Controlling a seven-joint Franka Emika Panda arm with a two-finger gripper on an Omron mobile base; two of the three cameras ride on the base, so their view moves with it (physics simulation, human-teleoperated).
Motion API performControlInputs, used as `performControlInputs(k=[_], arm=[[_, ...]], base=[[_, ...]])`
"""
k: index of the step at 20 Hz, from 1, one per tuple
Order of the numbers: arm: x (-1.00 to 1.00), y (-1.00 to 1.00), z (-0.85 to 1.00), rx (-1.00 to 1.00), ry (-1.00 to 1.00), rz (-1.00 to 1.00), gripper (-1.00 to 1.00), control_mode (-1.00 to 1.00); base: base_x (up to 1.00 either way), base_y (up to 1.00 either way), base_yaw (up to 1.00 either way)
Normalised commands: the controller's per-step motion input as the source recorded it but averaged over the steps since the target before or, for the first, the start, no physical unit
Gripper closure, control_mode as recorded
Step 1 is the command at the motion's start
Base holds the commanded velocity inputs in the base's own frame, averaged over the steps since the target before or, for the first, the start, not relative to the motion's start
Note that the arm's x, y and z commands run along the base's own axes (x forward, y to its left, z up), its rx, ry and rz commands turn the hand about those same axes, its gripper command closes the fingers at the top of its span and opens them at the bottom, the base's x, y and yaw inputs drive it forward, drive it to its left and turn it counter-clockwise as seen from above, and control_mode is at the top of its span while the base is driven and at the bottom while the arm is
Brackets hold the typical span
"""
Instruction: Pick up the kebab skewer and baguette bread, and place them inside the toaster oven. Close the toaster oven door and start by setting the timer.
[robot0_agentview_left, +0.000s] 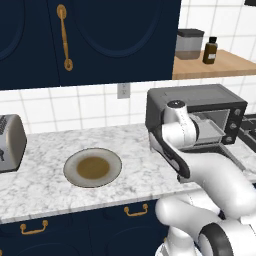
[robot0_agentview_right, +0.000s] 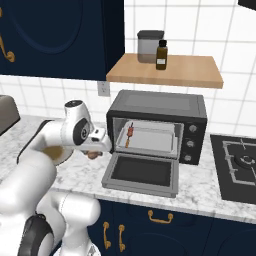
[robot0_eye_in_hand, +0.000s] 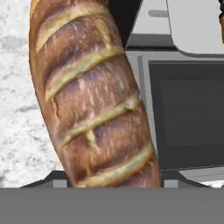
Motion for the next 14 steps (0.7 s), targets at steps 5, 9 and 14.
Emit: performControlInputs(k=[5,9,14], arm=[[0.00,-1.00,0.18,-0.02,0.09,-0.23,1.00,-1.00],[0.02,-0.99,0.12,-0.01,0.12,-0.20,1.00,-1.00],[0.11,-0.68,0.00,0.00,0.02,-0.13,1.00,-1.00]], base=[[0.00,0.00,0.00],[0.00,0.00,0.00],[0.00,0.00,0.00]])
